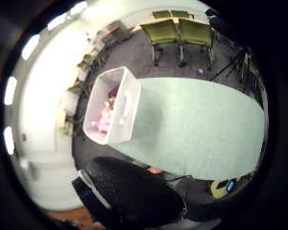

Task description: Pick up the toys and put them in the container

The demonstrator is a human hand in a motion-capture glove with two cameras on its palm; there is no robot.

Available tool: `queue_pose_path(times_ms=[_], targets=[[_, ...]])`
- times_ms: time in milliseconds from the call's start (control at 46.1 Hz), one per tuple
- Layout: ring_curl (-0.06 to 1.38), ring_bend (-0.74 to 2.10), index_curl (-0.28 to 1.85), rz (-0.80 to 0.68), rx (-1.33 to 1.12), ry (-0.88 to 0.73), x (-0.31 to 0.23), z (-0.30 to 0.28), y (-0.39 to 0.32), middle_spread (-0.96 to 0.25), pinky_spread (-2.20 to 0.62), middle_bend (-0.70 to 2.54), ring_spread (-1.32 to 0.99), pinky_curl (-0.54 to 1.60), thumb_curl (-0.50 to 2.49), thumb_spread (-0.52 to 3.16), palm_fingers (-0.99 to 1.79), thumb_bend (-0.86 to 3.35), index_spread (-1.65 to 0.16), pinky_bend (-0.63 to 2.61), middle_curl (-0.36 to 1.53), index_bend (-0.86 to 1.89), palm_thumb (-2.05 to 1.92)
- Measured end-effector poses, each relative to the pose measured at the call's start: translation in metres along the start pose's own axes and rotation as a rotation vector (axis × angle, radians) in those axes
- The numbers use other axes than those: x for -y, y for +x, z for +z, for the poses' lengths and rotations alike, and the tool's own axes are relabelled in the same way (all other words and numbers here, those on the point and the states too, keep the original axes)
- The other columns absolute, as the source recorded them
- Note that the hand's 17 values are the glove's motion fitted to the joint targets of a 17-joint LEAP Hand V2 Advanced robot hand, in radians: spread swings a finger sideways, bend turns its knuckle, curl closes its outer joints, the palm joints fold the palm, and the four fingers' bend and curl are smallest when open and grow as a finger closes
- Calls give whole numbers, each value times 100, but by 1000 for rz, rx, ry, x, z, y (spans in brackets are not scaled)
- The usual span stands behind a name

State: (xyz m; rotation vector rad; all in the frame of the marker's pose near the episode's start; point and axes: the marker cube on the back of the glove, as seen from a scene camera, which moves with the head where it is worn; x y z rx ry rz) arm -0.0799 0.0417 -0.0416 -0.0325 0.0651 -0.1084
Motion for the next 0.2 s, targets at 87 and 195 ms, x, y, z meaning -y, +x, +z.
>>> queue_pose_path(times_ms=[87, 195], targets=[[28, 30, 45, 16, -9, -8, -8, 10, 17, -3, -8, 27, -23, 30, 14, 79, -2, -17, -18, 73, 41, 18, -25], [28, 28, 45, 26, -4, -12, -13, 17, 32, -3, -9, 26, -24, 30, 13, 80, -1, -17, -19, 70, 41, 18, -25]])
